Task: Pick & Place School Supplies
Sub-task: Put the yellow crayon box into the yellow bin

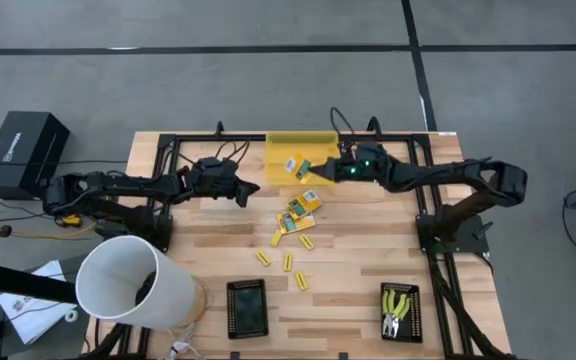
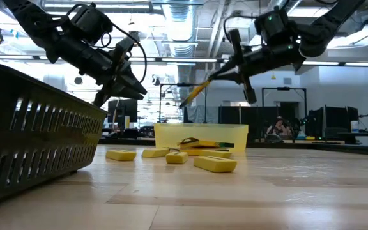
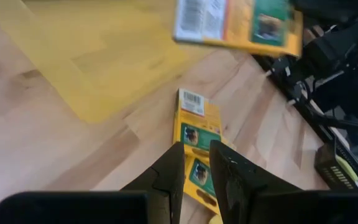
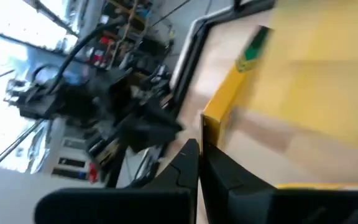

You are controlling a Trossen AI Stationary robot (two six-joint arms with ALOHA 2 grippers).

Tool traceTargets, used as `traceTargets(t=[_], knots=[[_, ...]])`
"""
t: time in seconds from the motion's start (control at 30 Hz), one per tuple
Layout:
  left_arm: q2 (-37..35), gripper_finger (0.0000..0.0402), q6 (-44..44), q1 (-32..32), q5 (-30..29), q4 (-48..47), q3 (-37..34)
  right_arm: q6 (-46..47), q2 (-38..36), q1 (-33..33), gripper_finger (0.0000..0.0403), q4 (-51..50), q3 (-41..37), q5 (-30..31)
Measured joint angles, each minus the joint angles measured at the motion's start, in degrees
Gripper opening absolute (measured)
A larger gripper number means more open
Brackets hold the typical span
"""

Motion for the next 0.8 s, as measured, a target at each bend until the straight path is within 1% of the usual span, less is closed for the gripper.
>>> traceTargets(t=[0.17, 0.37, 0.47, 0.73, 0.8], knots=[[0.0, 0.0072, 0.0, 0.2, 0.2, 0.5, 0.0, -1.6, 0.1, -5.6, 0.0000, -1.2, 0.0, -2.0], [0.0, 0.0072, 0.0, 0.2, -0.1, 0.9, 0.0, -6.1, 0.1, -10.4, 0.0000, -9.0, 0.0, -4.0], [0.0, 0.0072, 0.0, 0.2, -0.2, 1.3, 0.0, -8.5, 0.1, -12.1, 0.0000, -12.1, 0.0, -4.0], [0.0, 0.0072, 0.0, 0.2, -0.2, 1.8, 0.0, -10.7, 0.1, -15.8, 0.0002, -11.2, 0.0, -3.5], [0.0, 0.0072, 0.0, 0.2, -0.2, 2.0, 0.0, -11.2, 0.1, -16.4, 0.0014, -10.4, 0.0, -5.5]])
